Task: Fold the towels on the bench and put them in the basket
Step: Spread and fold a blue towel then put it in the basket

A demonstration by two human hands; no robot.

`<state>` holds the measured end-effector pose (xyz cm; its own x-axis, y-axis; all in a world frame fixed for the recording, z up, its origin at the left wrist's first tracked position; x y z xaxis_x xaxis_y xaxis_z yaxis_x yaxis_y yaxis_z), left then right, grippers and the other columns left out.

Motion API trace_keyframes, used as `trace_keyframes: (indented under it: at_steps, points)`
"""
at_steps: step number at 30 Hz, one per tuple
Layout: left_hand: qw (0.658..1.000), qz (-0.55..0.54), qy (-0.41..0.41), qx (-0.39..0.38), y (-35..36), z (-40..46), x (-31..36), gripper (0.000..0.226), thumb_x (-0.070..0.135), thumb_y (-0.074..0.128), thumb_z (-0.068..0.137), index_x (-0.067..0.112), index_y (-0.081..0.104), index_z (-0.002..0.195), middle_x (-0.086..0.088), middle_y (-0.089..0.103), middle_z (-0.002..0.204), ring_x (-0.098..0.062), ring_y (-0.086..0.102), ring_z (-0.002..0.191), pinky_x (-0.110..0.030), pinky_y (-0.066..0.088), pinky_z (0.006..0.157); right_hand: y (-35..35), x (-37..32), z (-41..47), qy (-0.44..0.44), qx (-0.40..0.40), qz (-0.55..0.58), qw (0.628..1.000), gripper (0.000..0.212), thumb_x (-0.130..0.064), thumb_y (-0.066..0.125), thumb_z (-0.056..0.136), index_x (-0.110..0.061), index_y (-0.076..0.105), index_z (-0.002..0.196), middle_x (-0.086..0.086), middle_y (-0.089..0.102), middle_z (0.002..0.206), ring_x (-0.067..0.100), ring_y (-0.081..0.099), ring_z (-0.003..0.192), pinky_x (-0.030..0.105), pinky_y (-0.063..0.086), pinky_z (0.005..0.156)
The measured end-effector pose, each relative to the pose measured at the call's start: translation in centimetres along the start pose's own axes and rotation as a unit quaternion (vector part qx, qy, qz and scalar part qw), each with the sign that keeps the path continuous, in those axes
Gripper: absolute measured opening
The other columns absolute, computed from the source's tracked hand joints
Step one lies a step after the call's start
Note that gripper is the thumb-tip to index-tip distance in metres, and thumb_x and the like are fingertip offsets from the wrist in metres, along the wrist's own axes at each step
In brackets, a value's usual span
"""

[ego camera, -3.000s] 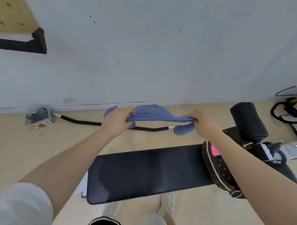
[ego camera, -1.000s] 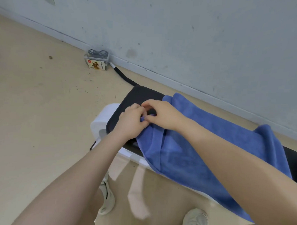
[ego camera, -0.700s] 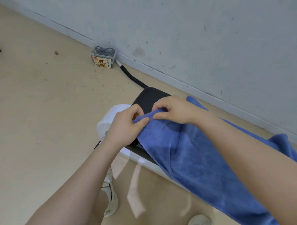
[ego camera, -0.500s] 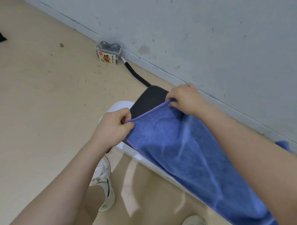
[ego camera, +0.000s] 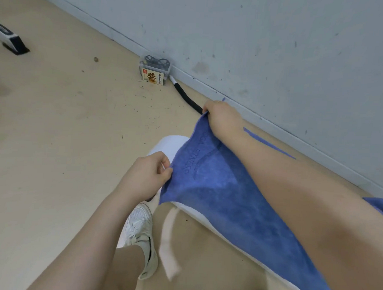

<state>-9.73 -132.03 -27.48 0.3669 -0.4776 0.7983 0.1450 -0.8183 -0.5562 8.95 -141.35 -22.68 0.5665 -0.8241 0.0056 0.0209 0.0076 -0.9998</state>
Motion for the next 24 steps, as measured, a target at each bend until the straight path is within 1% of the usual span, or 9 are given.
trace_keyframes:
  at_steps: [4,6,7,9,12,14,16,20,24]
  points:
    - [0.997,0.018,-0.063,0.046,-1.6,0.8,-2.1,0.007,0.015,0.051,0.084,0.014,0.054,0.077,-0.001,0.056,0.064,-0.019,0.05,0.059,-0.028,0.036,0.053,1.5,-0.7,0.5,0.011,0.002,0.028,1.0,0.032,0.005,0.039,0.089,-0.004,0.052,0.117,0.015,0.051,0.122,0.034,0.056,0.102,0.035,0.045,0.072]
    - [0.993,0.043,-0.08,0.073,-1.9,1.1,-2.4,0.007,0.015,0.051,0.084,0.013,0.053,0.091,0.0,0.056,0.065,-0.022,0.053,0.066,-0.03,0.038,0.056,2.3,-0.8,-0.3,0.006,-0.015,0.076,0.997,0.039,-0.005,0.043,0.092,-0.007,0.042,0.131,0.016,0.036,0.142,0.035,0.048,0.117,0.04,0.046,0.088]
    - [0.992,0.051,-0.077,0.087,-1.9,1.3,-2.2,0.014,0.014,0.05,0.085,0.014,0.05,0.099,0.0,0.056,0.066,-0.025,0.054,0.071,-0.032,0.04,0.06,2.4,-0.8,-1.0,0.01,-0.019,0.092,0.996,0.045,-0.011,0.043,0.094,-0.008,0.035,0.138,0.016,0.022,0.152,0.034,0.042,0.125,0.041,0.042,0.096]
    - [0.99,0.049,-0.053,0.125,-1.9,1.3,-0.9,0.023,0.012,0.048,0.087,0.013,0.047,0.109,-0.003,0.057,0.068,-0.03,0.056,0.075,-0.035,0.043,0.064,2.1,-0.1,-3.4,0.024,-0.01,0.101,0.995,0.052,-0.021,0.041,0.098,-0.012,0.025,0.146,0.012,0.001,0.159,0.03,0.033,0.134,0.039,0.031,0.108]
    - [0.987,0.033,0.037,0.155,-0.9,0.5,3.2,0.019,0.013,0.045,0.09,0.014,0.049,0.108,-0.007,0.059,0.068,-0.029,0.055,0.071,-0.038,0.043,0.064,1.5,2.2,-8.3,0.032,-0.015,0.099,0.994,0.053,-0.029,0.039,0.099,-0.012,0.027,0.147,0.01,0.003,0.159,0.028,0.021,0.143,0.039,0.015,0.118]
    - [0.986,0.035,0.111,0.121,1.5,-0.4,6.7,0.017,0.014,0.044,0.09,0.016,0.053,0.105,0.003,0.053,0.065,-0.026,0.051,0.067,-0.036,0.041,0.062,1.1,4.9,-12.0,0.051,-0.028,0.095,0.994,0.05,-0.031,0.04,0.098,-0.011,0.033,0.144,0.011,0.009,0.159,0.025,0.017,0.145,0.04,0.013,0.119]
    - [0.978,0.052,0.191,0.064,5.0,-1.7,10.3,0.017,0.015,0.045,0.091,0.016,0.056,0.103,0.011,0.051,0.072,-0.02,0.05,0.072,-0.032,0.041,0.064,0.6,8.4,-16.0,0.095,-0.03,0.1,0.99,0.049,-0.031,0.041,0.098,-0.01,0.036,0.142,0.012,0.014,0.158,0.024,0.017,0.145,0.038,0.013,0.119]
    - [0.95,0.083,0.297,-0.042,12.7,-5.1,16.1,0.019,0.015,0.045,0.092,0.014,0.058,0.106,0.004,0.058,0.096,-0.018,0.053,0.087,-0.032,0.045,0.074,-0.7,16.6,-25.5,0.232,-0.007,0.128,0.964,0.045,-0.028,0.037,0.1,-0.011,0.036,0.142,0.01,0.016,0.157,0.026,0.019,0.144,0.037,0.017,0.116]
    - [0.903,0.164,0.367,-0.152,21.4,-8.5,20.7,0.032,0.016,0.041,0.094,0.013,0.052,0.123,-0.001,0.05,0.131,-0.022,0.048,0.116,-0.034,0.042,0.092,-1.7,24.8,-36.4,0.403,0.033,0.122,0.906,0.044,-0.024,0.035,0.1,-0.011,0.034,0.142,0.01,0.022,0.155,0.031,0.028,0.138,0.042,0.029,0.107]
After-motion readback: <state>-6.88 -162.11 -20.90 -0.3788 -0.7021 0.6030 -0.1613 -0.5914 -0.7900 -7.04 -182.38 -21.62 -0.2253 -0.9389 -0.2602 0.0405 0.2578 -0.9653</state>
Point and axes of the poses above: each hand's wrist, its own z-axis towards the middle knuckle, its own y-axis out of the palm, x = y × z, the point moved 6 cm from there along z, towards the middle knuckle
